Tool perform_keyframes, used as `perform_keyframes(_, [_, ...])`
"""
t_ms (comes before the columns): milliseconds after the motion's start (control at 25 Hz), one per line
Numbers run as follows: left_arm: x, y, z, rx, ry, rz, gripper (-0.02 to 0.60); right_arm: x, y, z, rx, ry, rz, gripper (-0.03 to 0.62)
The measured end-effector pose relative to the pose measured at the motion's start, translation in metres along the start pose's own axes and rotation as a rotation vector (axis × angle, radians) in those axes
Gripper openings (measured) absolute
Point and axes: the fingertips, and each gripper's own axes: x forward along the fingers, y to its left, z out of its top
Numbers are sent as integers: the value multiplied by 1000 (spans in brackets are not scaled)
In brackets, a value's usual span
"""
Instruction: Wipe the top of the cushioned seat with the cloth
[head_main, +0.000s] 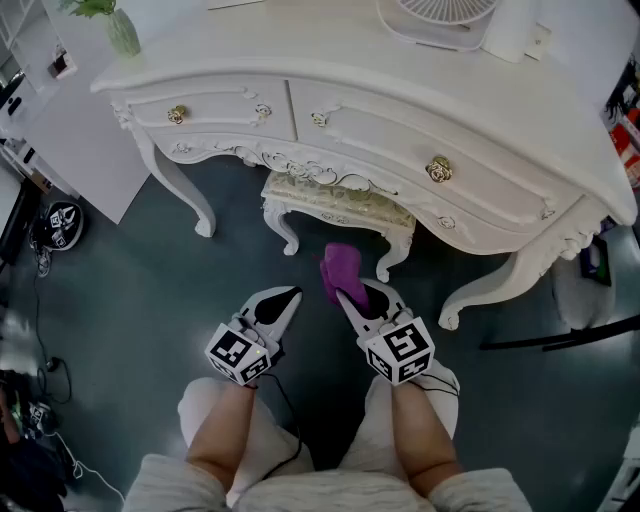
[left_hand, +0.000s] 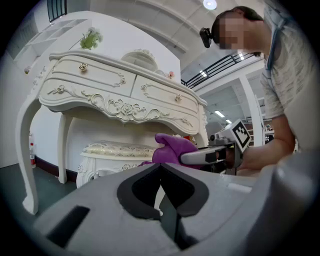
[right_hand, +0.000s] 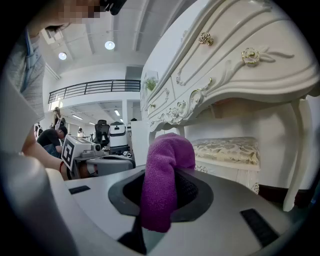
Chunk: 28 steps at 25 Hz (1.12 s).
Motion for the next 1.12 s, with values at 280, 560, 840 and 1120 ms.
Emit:
perform_keyframes(280, [1, 3, -2, -20, -16, 0, 12, -3, 1, 1, -1, -4, 5, 87])
perform_keyframes(560, [2, -1, 2, -39, -40, -12, 12, -5, 1, -5, 1, 5, -3, 87])
perform_keyframes(840, [6, 4, -8, 18, -11, 21, 14, -3, 4, -7, -9, 16, 19, 89])
perform_keyframes(1120, [22, 4, -22, 29, 35, 9, 149, -4, -3, -5, -3, 14, 8, 89])
